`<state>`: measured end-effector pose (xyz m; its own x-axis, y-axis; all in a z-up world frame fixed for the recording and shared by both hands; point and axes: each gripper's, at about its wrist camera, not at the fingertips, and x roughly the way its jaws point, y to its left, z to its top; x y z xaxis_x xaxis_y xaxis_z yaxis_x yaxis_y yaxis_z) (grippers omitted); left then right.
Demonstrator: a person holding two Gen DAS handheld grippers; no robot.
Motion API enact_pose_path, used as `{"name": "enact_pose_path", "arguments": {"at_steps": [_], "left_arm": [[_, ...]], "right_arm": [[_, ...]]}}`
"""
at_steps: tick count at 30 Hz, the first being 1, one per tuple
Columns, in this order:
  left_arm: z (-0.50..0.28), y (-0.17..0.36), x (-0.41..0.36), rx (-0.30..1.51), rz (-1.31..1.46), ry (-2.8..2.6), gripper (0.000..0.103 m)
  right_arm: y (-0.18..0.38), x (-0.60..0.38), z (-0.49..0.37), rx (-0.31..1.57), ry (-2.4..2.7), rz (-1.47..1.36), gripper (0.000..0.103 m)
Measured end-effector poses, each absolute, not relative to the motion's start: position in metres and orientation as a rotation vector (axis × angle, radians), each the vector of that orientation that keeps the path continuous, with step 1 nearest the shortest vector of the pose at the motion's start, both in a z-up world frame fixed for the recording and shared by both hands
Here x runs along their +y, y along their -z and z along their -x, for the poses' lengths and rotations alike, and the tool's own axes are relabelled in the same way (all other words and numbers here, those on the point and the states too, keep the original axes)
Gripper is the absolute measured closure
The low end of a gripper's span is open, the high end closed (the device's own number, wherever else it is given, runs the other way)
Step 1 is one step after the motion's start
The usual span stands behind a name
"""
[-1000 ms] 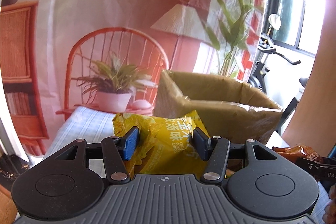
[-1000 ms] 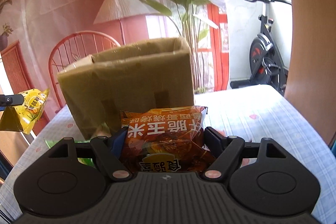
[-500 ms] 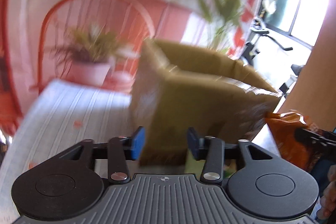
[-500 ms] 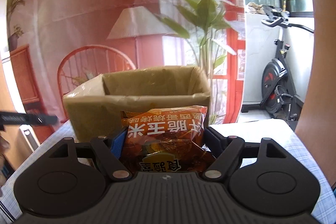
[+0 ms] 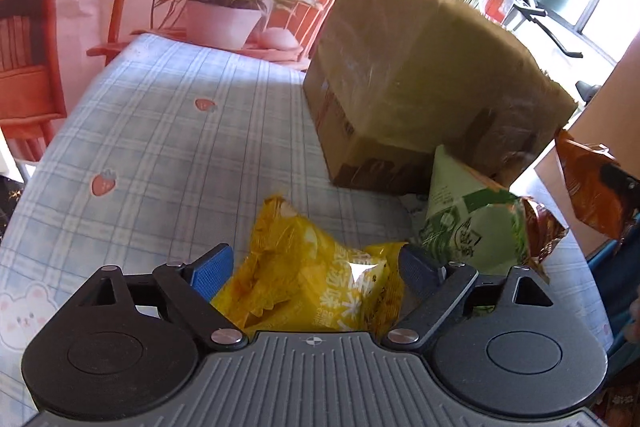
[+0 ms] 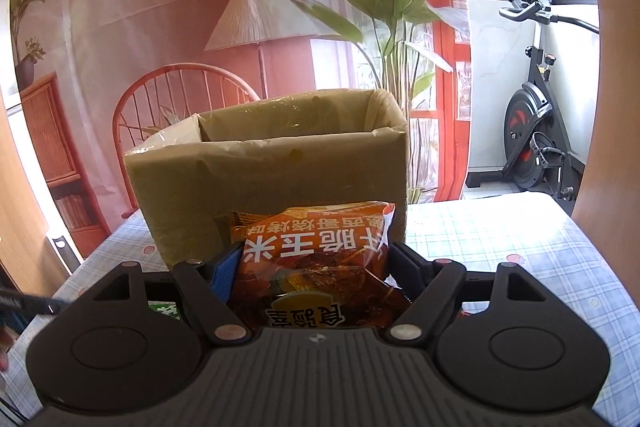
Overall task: Organize snacks
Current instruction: 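Carry both held bags up and over the box opening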
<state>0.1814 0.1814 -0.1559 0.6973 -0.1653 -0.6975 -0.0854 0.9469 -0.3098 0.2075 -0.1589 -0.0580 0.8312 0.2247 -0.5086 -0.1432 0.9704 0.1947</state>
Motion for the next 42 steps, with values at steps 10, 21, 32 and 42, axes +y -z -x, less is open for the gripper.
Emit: {"name": "enact_pose_path", "arguments": {"at_steps": [10, 21, 32, 42], "left_arm": [[-0.188, 0.169, 0.176, 0.846, 0.239, 0.112, 0.009], [-0.197, 0.195, 0.183, 0.865, 0.279, 0.164, 0.005], [-0.206, 0.211, 0.164, 0.891, 0.277, 0.229, 0.017], [-0.19, 0.171, 0.171, 0.765, 0.281, 0.173, 0.024]], "right_arm": [[0.06, -0.161, -0.204, 0.571, -0.186, -0.153, 0.024], [0.064, -0.157, -0.204, 0.589, -0.188, -0.153, 0.024], [0.065, -0.156, -0.206, 0.596, -0.188, -0.152, 0.024], [0.064, -0.157, -0.205, 0.589, -0.188, -0.152, 0.024]]}}
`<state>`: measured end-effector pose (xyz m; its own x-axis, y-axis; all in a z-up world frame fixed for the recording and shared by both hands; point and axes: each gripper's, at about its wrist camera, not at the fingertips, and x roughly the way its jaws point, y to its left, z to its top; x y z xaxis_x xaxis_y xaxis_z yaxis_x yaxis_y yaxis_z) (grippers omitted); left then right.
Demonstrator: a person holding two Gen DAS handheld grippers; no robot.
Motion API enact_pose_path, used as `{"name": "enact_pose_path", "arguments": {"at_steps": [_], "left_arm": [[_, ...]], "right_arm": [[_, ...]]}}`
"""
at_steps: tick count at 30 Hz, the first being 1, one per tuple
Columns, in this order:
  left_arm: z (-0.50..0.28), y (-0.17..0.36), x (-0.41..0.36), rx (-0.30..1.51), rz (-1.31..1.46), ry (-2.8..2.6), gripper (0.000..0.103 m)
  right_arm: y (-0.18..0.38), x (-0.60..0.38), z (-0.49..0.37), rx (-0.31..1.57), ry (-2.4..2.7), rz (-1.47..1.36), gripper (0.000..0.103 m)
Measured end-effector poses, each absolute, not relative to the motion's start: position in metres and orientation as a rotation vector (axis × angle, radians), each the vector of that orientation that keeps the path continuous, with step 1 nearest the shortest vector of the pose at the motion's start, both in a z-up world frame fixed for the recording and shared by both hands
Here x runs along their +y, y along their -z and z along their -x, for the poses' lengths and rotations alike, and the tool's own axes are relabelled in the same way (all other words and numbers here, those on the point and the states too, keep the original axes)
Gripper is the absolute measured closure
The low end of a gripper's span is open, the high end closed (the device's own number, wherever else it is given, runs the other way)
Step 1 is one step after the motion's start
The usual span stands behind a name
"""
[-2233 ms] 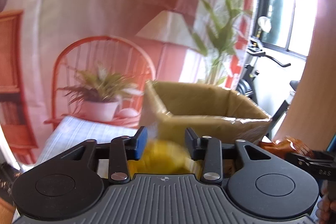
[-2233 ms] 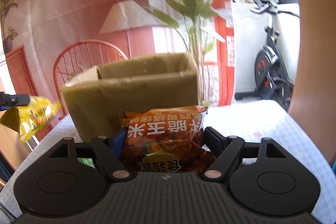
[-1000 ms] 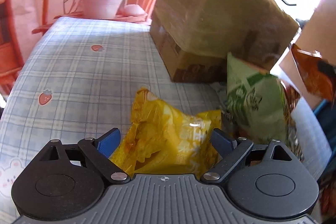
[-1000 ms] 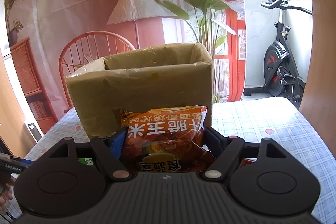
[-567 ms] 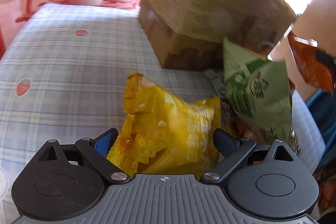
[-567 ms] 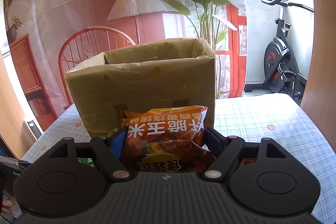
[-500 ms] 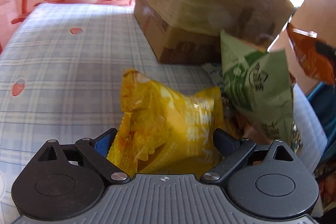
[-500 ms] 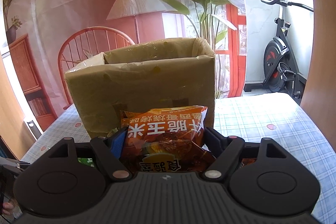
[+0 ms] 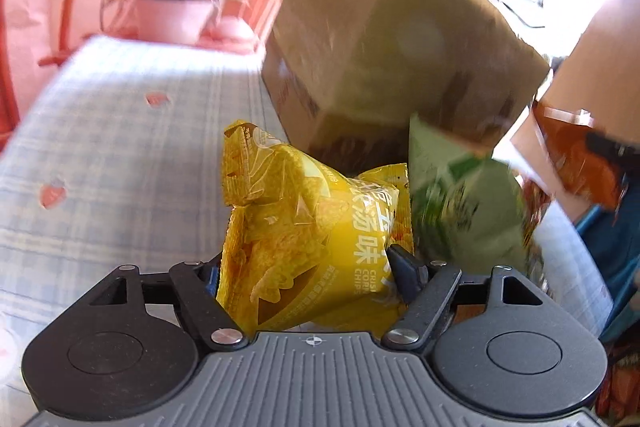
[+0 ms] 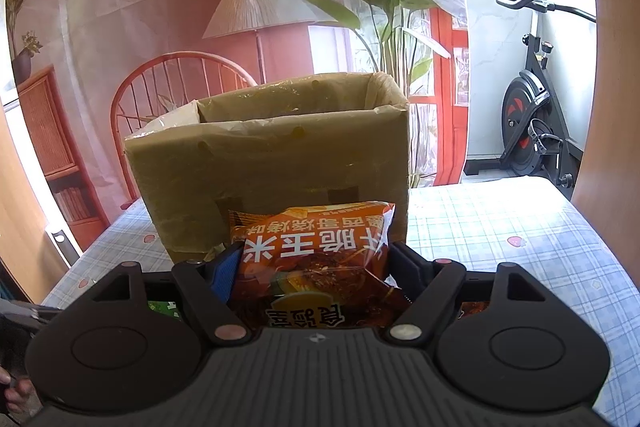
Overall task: Organize snacks
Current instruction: 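Carry both held bags up and over the box opening, then open both tools to drop the bags into the box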
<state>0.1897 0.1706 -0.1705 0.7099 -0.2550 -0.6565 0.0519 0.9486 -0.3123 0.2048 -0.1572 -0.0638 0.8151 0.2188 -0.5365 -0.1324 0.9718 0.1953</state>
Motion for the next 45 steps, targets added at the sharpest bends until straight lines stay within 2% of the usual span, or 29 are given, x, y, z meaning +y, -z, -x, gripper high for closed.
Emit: {"name": "enact_pose_path", "arguments": {"at_steps": [7, 13, 20, 25, 31, 41, 45], "left_arm": [[-0.189, 0.099, 0.179, 0.599, 0.273, 0.152, 0.024], [-0.202, 0.037, 0.155, 0.46, 0.219, 0.174, 0.024], [-0.251, -0.006, 0.112, 0.411, 0.173, 0.166, 0.024], [-0.309, -0.019, 0.089, 0.454, 0.124, 0.119, 0.023], [-0.361, -0.02, 0.075, 0.502, 0.086, 0.091, 0.023], [-0.397, -0.006, 0.066, 0.565, 0.032, 0.074, 0.023], [-0.404, 0.001, 0.063, 0.588, 0.011, 0.077, 0.018]], "right_arm": [[0.05, -0.153, -0.21, 0.544, -0.211, -0.129, 0.024], [0.024, -0.153, -0.223, 0.467, -0.232, -0.104, 0.024], [-0.01, -0.151, -0.254, 0.351, -0.228, -0.038, 0.024], [-0.017, -0.142, -0.3, 0.327, -0.199, 0.039, 0.024], [0.003, -0.13, -0.357, 0.366, -0.173, 0.134, 0.024], [0.021, -0.136, -0.404, 0.445, -0.199, 0.04, 0.024], [0.029, -0.135, -0.413, 0.486, -0.208, 0.052, 0.023]]}}
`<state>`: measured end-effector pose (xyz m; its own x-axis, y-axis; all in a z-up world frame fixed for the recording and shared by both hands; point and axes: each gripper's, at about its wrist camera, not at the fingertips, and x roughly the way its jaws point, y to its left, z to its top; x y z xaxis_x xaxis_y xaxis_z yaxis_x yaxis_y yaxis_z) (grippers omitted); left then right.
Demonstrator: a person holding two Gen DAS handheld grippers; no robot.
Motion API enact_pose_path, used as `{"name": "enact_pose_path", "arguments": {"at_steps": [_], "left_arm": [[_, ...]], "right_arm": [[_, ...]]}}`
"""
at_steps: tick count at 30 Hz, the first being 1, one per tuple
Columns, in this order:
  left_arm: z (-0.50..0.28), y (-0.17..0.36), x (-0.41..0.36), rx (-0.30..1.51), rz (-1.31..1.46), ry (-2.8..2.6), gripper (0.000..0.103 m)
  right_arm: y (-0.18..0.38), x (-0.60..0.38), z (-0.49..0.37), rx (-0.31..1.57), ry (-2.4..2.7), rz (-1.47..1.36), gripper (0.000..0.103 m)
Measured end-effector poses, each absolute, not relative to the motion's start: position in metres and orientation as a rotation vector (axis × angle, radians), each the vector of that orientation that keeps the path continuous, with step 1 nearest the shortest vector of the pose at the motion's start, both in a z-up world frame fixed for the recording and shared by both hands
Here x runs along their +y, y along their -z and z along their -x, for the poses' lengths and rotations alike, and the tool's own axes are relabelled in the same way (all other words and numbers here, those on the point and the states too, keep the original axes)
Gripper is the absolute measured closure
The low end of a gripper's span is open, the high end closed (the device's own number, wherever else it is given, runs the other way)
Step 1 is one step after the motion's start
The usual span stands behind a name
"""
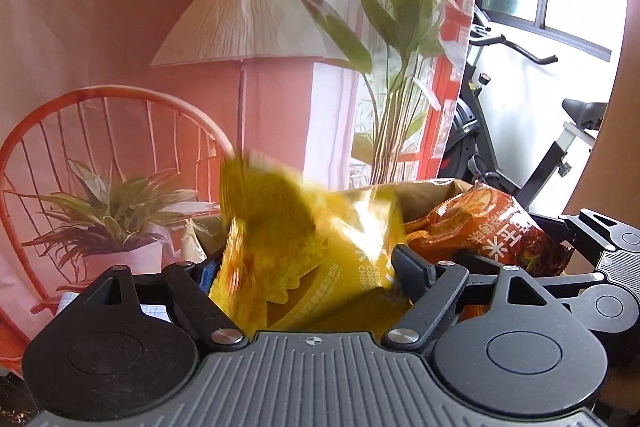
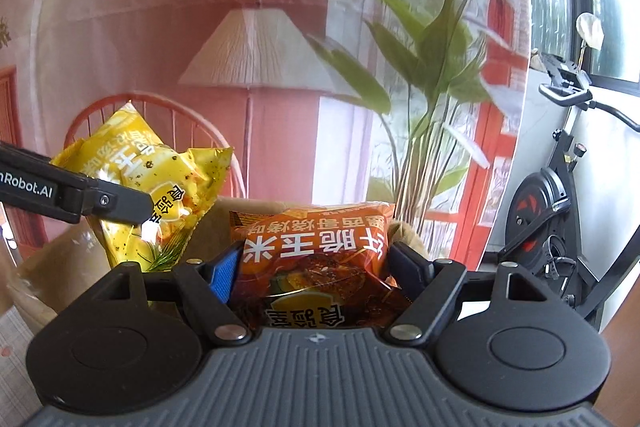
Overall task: Organize snacks
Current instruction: 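Open both tools to drop the bags into the box, then move the left tool to the green bag while the right tool reaches another orange bag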
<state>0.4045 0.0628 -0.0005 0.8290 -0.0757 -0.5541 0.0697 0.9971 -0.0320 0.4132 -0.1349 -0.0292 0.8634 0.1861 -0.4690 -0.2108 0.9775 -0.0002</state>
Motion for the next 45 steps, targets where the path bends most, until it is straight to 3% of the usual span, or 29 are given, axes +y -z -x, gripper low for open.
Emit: {"name": "enact_pose_path", "arguments": {"at_steps": [4, 8, 19, 29, 34, 45], "left_arm": [[-0.408, 0.003, 0.064, 0.611, 0.012, 0.09, 0.012], [-0.396, -0.006, 0.068, 0.593, 0.037, 0.105, 0.012], [-0.313, -0.025, 0.061, 0.546, -0.025, 0.087, 0.012], [-0.261, -0.013, 0.069, 0.537, 0.019, 0.049, 0.012], [-0.233, 0.001, 0.074, 0.524, 0.04, 0.025, 0.012], [-0.21, 0.072, 0.079, 0.669, 0.195, 0.109, 0.01]], "right_arm": [[0.036, -0.135, -0.414, 0.518, -0.216, 0.042, 0.016], [0.029, -0.138, -0.403, 0.501, -0.213, 0.026, 0.013], [-0.003, -0.149, -0.328, 0.43, -0.218, -0.088, 0.012], [0.003, -0.164, -0.268, 0.42, -0.188, -0.211, 0.012], [0.018, -0.173, -0.247, 0.452, -0.148, -0.248, 0.006], [0.063, -0.18, -0.223, 0.58, -0.143, -0.256, 0.006]]}}
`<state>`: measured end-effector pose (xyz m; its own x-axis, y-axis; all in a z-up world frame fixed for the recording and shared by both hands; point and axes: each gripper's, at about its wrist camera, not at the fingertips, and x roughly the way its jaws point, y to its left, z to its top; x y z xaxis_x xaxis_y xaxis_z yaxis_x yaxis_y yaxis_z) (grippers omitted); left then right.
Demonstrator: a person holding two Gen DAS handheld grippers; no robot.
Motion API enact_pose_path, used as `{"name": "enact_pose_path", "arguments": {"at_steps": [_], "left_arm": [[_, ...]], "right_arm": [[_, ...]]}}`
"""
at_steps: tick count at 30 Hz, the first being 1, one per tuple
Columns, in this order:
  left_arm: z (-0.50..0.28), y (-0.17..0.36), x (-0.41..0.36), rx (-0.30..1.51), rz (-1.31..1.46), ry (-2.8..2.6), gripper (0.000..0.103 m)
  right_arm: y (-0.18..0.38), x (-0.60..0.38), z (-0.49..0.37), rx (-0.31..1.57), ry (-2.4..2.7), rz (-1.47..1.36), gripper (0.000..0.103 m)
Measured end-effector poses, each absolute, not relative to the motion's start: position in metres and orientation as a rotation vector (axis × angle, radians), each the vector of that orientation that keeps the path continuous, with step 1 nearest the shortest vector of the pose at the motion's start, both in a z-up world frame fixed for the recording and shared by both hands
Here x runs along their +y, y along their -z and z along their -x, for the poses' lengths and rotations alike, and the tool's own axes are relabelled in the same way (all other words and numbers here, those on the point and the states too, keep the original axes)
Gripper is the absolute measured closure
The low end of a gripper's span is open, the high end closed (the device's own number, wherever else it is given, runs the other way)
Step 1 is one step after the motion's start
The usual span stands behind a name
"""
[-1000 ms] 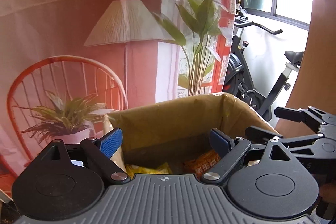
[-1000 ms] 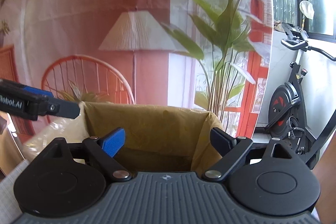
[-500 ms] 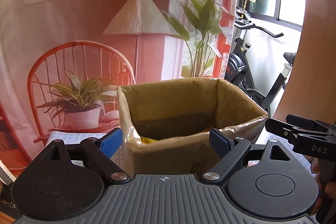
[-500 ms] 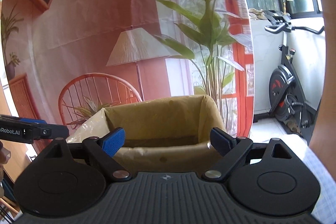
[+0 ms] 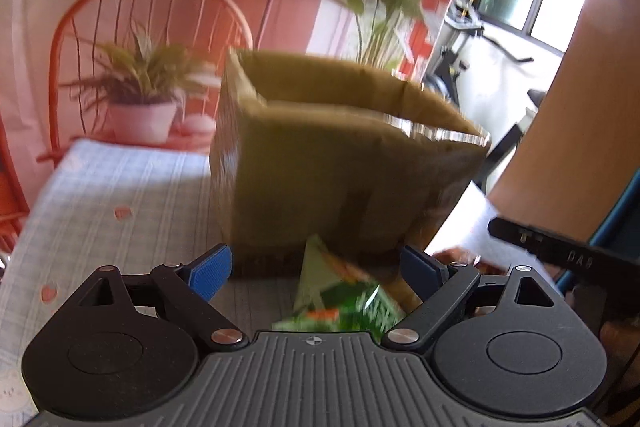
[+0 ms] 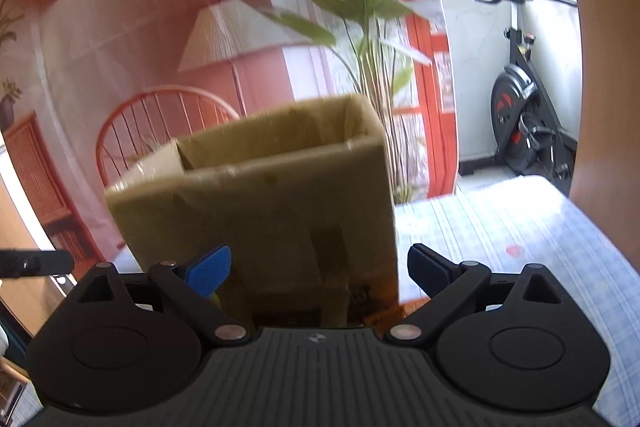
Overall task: Organize snacks
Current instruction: 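Move the left tool to the green bag while the right tool reaches another orange bag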
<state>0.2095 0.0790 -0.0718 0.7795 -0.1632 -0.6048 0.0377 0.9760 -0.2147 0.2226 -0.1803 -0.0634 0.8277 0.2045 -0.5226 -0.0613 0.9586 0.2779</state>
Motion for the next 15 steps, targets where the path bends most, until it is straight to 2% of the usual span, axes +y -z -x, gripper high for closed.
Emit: {"name": "enact_pose_path", "arguments": {"at_steps": [15], "left_arm": [[-0.25, 0.135, 0.087, 0.825, 0.364, 0.204, 0.006]], "right_arm": [[0.082, -0.197, -0.213, 0.609, -0.13, -0.337, 0.006]]}}
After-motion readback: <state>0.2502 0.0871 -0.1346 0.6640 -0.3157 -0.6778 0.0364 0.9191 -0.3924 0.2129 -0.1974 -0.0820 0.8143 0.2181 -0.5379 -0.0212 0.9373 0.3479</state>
